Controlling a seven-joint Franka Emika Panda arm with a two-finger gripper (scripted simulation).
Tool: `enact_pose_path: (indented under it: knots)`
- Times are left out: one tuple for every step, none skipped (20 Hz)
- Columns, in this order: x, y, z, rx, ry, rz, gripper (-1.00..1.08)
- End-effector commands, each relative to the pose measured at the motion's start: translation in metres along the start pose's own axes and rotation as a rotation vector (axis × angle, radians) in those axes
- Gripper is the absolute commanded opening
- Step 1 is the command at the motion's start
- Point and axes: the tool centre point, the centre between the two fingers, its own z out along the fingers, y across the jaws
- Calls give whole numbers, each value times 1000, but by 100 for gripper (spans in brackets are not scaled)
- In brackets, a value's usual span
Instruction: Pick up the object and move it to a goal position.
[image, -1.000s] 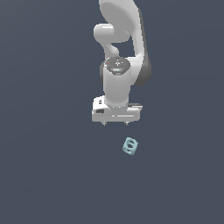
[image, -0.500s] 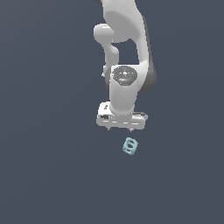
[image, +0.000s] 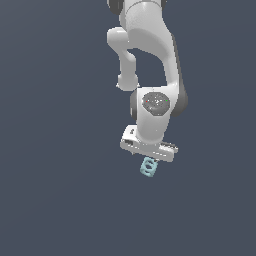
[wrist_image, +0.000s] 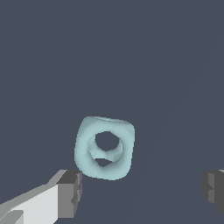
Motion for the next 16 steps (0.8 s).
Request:
enact_pose_path:
  knots:
    - [2,-8,7,-1,-1,45,100]
    - [3,-11,9,-2,-2,59,100]
    - [3,-14,11,-2,-2,73,100]
    - [4,-16,13,-3,-3,85,100]
    - [4,-18,15,-3,-3,97,100]
    - [5,-20,17,-4,-3,107,100]
    - [5,-22,18,-4,-3,116,100]
    - [5,-24,19,-4,-4,124,100]
    - [5,-25,21,-5,-4,131,100]
    - [6,-26,22,-5,-4,137,100]
    - [6,-27,22,-5,-4,142,100]
    - [6,-28,23,-5,-4,146,100]
    - [6,-29,23,-6,-4,149,100]
    - [6,-29,24,-6,-4,150,100]
    - [6,-29,24,-6,-4,150,100]
    - [6,-29,24,-6,-5,147,100]
